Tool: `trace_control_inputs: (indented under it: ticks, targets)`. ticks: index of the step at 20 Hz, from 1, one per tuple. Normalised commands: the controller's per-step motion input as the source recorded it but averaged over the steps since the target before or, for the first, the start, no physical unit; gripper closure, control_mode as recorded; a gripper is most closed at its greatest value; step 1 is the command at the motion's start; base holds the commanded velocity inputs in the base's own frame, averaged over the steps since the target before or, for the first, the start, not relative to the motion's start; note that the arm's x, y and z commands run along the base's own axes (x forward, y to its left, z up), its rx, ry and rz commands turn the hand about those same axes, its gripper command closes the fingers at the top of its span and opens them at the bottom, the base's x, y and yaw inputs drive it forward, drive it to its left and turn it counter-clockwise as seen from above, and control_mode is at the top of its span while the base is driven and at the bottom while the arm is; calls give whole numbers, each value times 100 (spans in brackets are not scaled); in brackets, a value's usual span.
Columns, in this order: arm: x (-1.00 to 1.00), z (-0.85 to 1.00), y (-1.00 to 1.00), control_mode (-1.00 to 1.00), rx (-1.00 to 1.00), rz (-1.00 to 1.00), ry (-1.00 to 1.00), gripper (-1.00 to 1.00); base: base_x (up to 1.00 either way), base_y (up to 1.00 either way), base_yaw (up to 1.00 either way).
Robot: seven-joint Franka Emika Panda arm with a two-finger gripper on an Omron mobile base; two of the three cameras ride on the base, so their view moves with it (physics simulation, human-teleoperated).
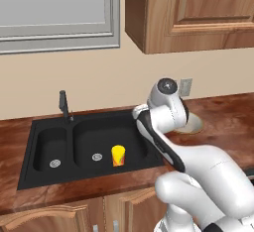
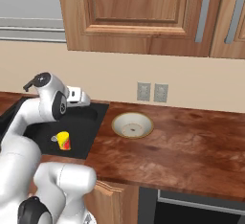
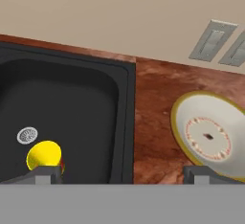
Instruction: Place the bowl in the left basin and the cup in the right basin of the sink.
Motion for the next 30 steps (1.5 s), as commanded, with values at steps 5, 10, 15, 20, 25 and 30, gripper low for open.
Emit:
trace_control_inputs:
  ticks: [5,10,15,20,25,30]
  targets:
    - [-13,0,-45,-100,-7,0,0,-100,0,0,0]
    - [-10,0,-48,-100,-4,0,0,-100,0,0,0]
    - [-4,0,-48,-100,-3,0,0,-100,0,0,0]
    - [-1,-4,-39,-100,-4,1,0,-100,0,0,0]
    - [0,-13,-25,-100,-5,3,3,-100,0,0,0]
    - [0,-22,-3,-100,-4,3,5,-100,0,0,0]
